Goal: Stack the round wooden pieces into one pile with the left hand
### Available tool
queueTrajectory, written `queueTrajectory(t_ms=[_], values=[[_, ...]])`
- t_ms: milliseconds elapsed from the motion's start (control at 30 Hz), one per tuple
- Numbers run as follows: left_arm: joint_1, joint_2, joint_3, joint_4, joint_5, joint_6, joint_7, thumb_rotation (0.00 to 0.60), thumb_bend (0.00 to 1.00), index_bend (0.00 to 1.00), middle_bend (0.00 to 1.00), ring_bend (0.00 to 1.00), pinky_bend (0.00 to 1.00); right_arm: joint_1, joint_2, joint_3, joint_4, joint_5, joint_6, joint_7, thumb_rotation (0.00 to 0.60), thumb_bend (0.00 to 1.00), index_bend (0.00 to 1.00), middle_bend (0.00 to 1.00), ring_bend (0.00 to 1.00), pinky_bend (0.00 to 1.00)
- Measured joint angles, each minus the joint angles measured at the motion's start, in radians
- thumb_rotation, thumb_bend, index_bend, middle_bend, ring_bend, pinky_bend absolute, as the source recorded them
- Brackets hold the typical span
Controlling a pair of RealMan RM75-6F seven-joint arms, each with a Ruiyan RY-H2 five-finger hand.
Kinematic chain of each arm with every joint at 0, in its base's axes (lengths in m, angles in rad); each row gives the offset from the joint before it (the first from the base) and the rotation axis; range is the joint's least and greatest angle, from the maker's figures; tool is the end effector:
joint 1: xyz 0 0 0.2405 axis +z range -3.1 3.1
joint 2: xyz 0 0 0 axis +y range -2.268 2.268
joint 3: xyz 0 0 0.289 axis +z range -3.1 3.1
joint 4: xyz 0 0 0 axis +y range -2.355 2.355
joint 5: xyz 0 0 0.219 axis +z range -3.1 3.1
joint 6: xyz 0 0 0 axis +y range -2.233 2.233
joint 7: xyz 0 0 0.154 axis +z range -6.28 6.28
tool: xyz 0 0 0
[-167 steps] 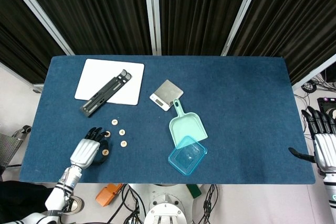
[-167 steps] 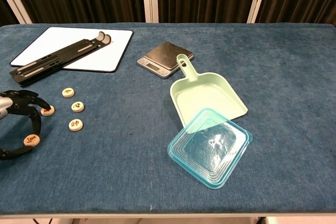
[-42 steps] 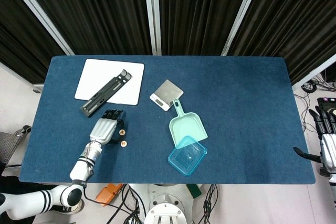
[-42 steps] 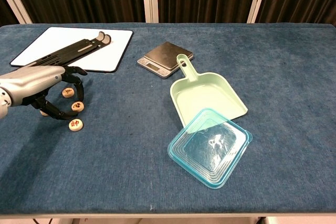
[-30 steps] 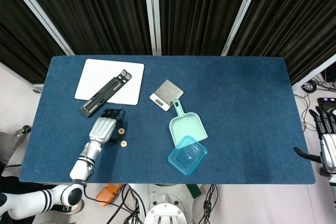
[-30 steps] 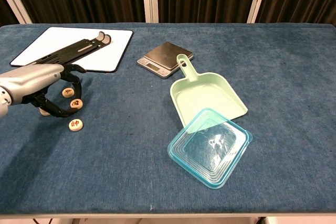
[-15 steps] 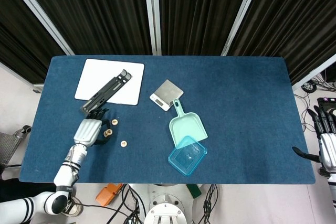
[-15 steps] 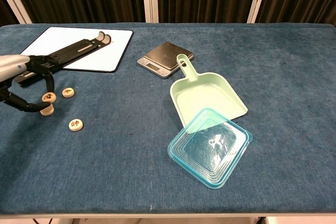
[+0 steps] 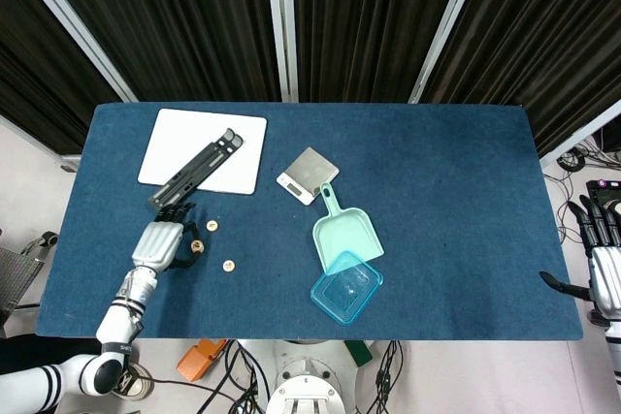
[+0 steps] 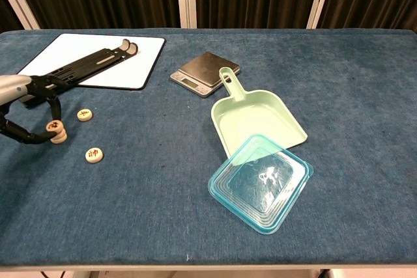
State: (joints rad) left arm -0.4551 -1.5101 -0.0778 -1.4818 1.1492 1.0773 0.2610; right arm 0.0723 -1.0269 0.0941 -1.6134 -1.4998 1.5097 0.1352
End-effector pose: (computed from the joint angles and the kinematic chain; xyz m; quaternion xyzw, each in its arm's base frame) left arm -0.2829 0.3006 -0.0119 -0.6755 -0.4682 -0.3180 0.4726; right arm -0.3451 -0.1996 0.2082 0.5690 -0.3819 0.4234 0.5926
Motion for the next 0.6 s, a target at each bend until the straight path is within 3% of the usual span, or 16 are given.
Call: queueTrajectory(t_ms=[600], values=[[0.006, -0.005, -0.002, 0.013, -0.004, -0.008, -0.01, 0.581, 0.32, 0.45, 0.05, 0.0, 0.02, -0.001, 0.003, 0.001, -0.007, 0.005, -0.002, -0.005, 0.6, 0.03, 0.0, 0.02, 0.0, 0.03]])
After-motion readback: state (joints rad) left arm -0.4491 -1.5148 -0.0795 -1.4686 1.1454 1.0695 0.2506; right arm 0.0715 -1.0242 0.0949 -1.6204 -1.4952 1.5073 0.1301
